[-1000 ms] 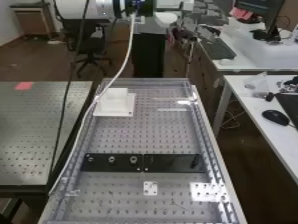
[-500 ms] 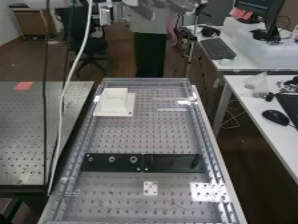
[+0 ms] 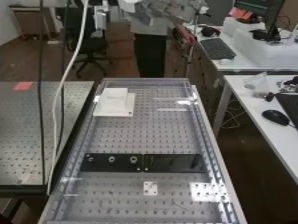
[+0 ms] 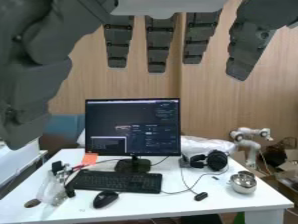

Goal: Grab the chopstick and place it in the clear container

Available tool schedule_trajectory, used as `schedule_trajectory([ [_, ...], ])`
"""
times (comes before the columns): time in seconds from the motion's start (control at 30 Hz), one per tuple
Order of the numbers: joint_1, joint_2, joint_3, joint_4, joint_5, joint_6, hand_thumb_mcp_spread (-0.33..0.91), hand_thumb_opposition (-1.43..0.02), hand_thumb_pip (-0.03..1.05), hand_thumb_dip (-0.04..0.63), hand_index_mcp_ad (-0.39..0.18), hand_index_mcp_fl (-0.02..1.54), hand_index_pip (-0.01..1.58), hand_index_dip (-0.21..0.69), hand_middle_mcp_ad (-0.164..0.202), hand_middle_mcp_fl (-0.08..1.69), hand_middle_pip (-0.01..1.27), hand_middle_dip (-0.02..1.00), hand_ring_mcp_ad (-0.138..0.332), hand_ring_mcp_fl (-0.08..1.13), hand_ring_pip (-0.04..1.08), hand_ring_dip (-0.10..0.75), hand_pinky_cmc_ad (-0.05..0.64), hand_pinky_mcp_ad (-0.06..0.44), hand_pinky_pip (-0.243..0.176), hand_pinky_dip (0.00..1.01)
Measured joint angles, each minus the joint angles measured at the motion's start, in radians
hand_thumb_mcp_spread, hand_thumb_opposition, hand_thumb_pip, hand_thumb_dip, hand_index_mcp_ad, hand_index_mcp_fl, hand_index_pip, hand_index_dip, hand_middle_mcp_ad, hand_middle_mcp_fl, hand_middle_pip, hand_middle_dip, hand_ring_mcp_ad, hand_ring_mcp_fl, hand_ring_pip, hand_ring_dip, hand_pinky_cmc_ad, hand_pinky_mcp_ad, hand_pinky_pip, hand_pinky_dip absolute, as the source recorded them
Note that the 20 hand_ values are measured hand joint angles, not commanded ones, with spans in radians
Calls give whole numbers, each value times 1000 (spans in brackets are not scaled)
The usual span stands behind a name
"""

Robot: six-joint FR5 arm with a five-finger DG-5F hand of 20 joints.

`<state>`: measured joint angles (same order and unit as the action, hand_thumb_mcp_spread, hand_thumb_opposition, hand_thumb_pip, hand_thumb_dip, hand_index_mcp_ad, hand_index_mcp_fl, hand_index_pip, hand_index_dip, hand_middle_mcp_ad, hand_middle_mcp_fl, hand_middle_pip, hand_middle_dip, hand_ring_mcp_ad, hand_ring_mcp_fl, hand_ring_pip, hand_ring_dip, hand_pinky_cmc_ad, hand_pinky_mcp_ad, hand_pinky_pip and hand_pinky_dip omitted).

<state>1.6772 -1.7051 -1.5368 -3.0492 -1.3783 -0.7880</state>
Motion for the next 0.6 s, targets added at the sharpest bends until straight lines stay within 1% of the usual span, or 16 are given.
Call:
schedule_trajectory([
  [0.17,-33,-24,23,-1,-33,17,138,-682,546,79,-183,126,51,283,26,93,124,279,131,7,86,164,508,377,-124,164],
  [0.4,-67,-74,87,-26,-68,36,143,-668,520,82,-185,138,51,283,26,93,124,279,131,7,86,164,508,377,-122,164],
  [0.43,-72,-79,92,-28,-73,42,143,-668,518,82,-185,157,51,283,26,93,124,279,134,7,86,164,508,377,-126,164],
  [0.6,-84,-90,103,-32,-81,54,143,-668,515,82,-185,157,51,283,28,93,124,279,131,7,86,164,508,377,-122,166],
])
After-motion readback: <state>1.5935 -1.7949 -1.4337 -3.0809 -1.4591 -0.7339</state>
